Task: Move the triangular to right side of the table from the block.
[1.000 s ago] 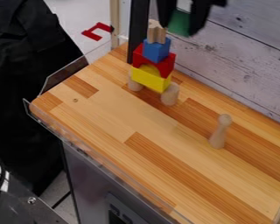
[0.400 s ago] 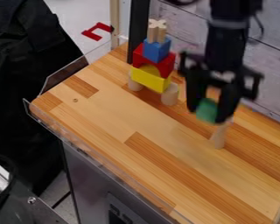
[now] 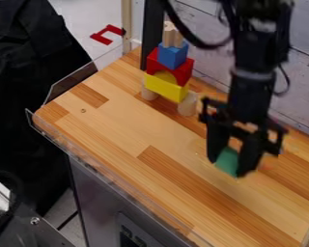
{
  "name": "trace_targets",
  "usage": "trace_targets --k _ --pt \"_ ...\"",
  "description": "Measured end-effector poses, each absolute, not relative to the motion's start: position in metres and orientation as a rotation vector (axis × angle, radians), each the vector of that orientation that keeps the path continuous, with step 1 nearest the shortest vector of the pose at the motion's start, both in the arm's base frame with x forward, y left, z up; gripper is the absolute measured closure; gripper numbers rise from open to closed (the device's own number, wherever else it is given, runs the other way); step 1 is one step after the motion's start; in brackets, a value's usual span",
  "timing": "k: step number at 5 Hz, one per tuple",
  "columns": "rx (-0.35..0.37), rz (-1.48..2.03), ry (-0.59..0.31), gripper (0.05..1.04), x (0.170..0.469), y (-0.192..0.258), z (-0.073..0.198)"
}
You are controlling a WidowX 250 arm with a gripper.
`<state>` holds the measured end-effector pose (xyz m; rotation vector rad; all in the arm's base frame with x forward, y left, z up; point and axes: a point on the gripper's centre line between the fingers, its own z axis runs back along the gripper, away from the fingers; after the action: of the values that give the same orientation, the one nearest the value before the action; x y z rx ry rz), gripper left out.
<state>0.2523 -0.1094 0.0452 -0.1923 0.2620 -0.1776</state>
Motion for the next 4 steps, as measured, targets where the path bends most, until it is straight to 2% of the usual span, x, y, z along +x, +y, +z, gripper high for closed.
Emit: trace_targets --k 2,4 --pt "-0.202 -0.246 0.219 0.517 0.248 -0.119 0.017" --pt "-0.215 -0.25 0.214 0.517 0.245 -0.119 0.0"
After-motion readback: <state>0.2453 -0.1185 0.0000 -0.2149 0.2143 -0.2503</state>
